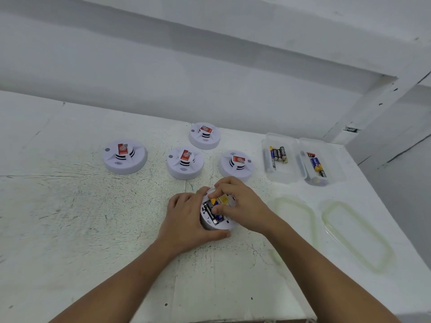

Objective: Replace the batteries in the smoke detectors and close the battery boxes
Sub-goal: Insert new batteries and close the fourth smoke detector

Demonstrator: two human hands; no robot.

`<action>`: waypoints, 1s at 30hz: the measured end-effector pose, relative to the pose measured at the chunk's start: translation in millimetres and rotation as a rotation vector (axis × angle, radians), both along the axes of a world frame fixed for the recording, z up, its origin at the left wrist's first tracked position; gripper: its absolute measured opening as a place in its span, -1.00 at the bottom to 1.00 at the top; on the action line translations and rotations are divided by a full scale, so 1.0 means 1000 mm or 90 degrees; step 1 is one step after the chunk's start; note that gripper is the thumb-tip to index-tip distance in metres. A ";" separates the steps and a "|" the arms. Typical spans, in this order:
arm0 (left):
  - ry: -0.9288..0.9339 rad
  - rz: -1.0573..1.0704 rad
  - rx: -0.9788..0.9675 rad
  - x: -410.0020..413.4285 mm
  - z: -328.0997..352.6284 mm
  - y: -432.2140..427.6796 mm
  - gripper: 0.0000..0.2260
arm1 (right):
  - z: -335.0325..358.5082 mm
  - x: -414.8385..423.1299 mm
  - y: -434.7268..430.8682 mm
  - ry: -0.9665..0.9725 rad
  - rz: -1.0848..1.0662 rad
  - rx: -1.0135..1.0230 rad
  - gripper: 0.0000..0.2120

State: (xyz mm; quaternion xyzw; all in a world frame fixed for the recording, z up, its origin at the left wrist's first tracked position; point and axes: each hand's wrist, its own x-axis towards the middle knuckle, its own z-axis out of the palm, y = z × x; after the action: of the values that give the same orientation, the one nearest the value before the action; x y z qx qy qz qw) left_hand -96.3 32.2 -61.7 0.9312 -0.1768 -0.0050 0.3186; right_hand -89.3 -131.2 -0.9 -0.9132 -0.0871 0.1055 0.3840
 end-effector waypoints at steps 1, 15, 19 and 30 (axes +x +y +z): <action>-0.007 0.000 0.007 0.000 -0.001 0.000 -0.04 | 0.000 0.000 0.000 0.000 0.003 -0.003 -0.79; -0.018 -0.008 0.024 0.000 -0.001 0.001 0.03 | -0.005 -0.003 0.002 0.002 -0.036 0.039 -0.92; -0.016 -0.005 0.015 0.000 -0.001 0.000 0.04 | -0.011 -0.003 0.006 0.006 -0.059 0.028 -0.94; -0.019 -0.003 0.022 0.000 -0.002 -0.001 0.02 | -0.009 -0.004 0.010 0.083 -0.175 0.007 -0.52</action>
State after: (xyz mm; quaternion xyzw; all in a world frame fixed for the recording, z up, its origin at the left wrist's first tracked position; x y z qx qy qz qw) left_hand -96.5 31.6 -63.7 0.9360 -0.1837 0.0053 0.3001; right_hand -93.3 -121.3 -9.7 -0.9057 0.0631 0.1103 0.4044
